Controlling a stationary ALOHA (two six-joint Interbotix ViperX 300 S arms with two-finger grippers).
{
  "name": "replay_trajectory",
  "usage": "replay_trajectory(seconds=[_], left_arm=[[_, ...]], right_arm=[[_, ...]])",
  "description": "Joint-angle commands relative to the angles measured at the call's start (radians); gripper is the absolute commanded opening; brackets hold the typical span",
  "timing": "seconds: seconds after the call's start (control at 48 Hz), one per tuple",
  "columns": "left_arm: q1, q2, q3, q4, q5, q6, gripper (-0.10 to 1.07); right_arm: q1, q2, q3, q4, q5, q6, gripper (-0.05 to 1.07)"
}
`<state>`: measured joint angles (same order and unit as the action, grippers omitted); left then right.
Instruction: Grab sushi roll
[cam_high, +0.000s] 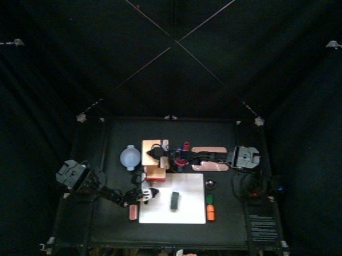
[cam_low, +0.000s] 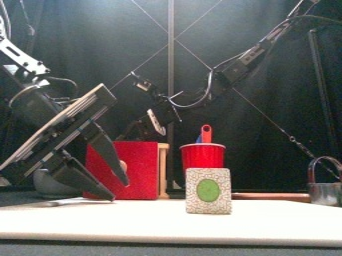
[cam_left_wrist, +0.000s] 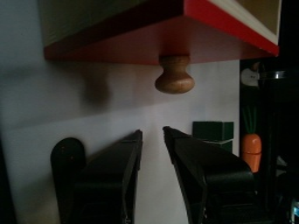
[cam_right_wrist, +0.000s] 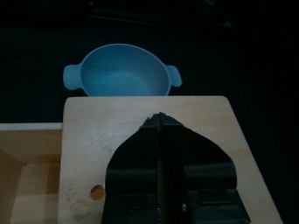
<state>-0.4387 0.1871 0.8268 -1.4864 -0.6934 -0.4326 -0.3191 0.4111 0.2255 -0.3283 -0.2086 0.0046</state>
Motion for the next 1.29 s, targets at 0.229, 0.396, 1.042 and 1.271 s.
replay_trajectory(seconds=[0.229, 0.396, 1.042, 1.271], left_arm=[[-0.037, -0.143, 0.067, 0.012, -0.005, 0.011, 0.69], [-0.066, -0.216, 0.132, 0.040, -0.005, 0.012, 0.69], [-0.018, -0.413, 0.270, 0.253, -0.058, 0.140, 0.69], [0.115, -0.486, 0.290, 0.339, -0.055, 0.310, 0.69]], right_arm=[[-0.026, 0.015, 0.008, 0.002, 0.035, -0.002, 0.04], [-0.026, 0.015, 0.006, 0.002, 0.035, -0.002, 0.04], [-0.020, 0.015, 0.008, 0.002, 0.035, 0.006, 0.04], [-0.020, 0.015, 0.006, 0.002, 0.035, 0.008, 0.04]])
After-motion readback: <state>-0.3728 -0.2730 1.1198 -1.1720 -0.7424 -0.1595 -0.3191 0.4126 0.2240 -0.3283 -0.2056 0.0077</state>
